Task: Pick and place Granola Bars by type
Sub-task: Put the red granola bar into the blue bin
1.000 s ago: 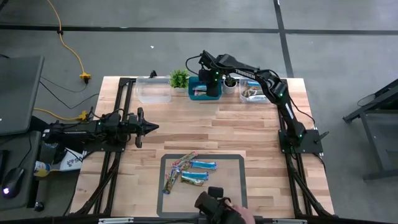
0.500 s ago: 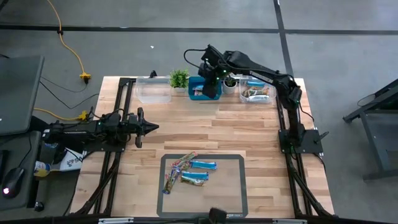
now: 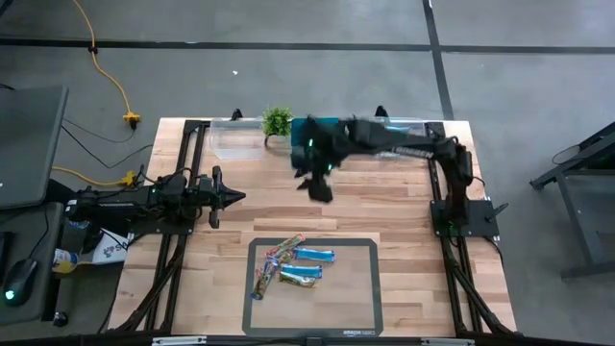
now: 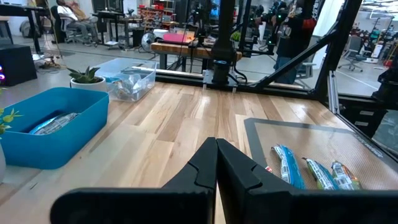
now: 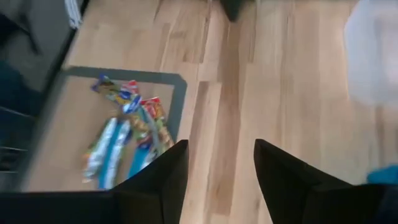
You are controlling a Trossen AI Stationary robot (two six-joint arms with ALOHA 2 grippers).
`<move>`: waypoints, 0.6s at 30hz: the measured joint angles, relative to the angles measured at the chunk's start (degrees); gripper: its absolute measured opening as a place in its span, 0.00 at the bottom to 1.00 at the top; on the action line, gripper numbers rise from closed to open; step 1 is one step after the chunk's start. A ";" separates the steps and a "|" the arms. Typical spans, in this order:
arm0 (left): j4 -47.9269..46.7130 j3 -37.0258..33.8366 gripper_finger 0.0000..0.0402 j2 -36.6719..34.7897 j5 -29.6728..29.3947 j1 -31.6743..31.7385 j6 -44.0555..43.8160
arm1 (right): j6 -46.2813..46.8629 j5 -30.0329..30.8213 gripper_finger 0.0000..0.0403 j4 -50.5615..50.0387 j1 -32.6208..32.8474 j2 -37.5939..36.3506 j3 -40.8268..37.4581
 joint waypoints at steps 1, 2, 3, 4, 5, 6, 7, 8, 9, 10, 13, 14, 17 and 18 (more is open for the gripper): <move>0.00 0.00 0.00 -0.01 0.00 0.01 0.01 | -0.52 2.34 0.42 1.34 1.51 0.00 -0.67; 0.00 -0.02 0.00 0.00 0.00 0.02 0.00 | -0.66 4.25 0.42 2.36 2.89 0.02 -1.33; 0.00 0.00 0.00 -0.02 0.00 0.02 0.02 | -0.65 5.66 0.42 3.70 3.98 0.04 -2.27; 0.00 -0.02 0.00 -0.02 0.00 0.02 0.00 | -0.41 6.84 0.42 5.91 5.03 0.04 -3.61; 0.00 -0.01 0.00 -0.02 0.00 0.00 0.01 | 0.13 7.60 0.42 8.37 5.97 0.04 -5.03; 0.00 -0.01 0.00 -0.02 0.00 0.01 0.00 | 0.77 8.24 0.42 10.50 6.77 0.02 -6.58; 0.00 0.00 0.00 -0.01 0.00 0.01 0.01 | 1.48 8.83 0.42 12.40 7.45 0.02 -8.33; 0.00 -0.01 0.00 -0.02 0.00 0.01 0.00 | 2.16 9.12 0.42 14.06 8.03 0.02 -10.14; 0.01 0.00 0.00 -0.02 0.00 0.02 0.01 | 2.86 9.07 0.42 16.13 8.56 0.04 -12.10; 0.00 -0.02 0.00 0.00 0.00 0.00 0.00 | 3.57 9.08 0.43 18.63 9.02 0.04 -14.11; 0.00 0.00 0.00 -0.02 0.00 0.00 0.00 | 5.09 8.46 0.44 24.04 10.03 0.04 -20.01; 0.00 0.00 0.00 -0.02 0.00 0.00 0.02 | 5.25 8.10 0.44 25.32 10.19 0.06 -21.92; 0.00 0.00 0.00 -0.02 0.00 0.01 0.01 | 5.25 7.59 0.46 29.18 10.46 0.09 -27.24; 0.00 -0.02 0.00 -0.02 0.00 0.02 0.02 | 5.26 7.13 0.46 30.24 10.43 0.09 -28.77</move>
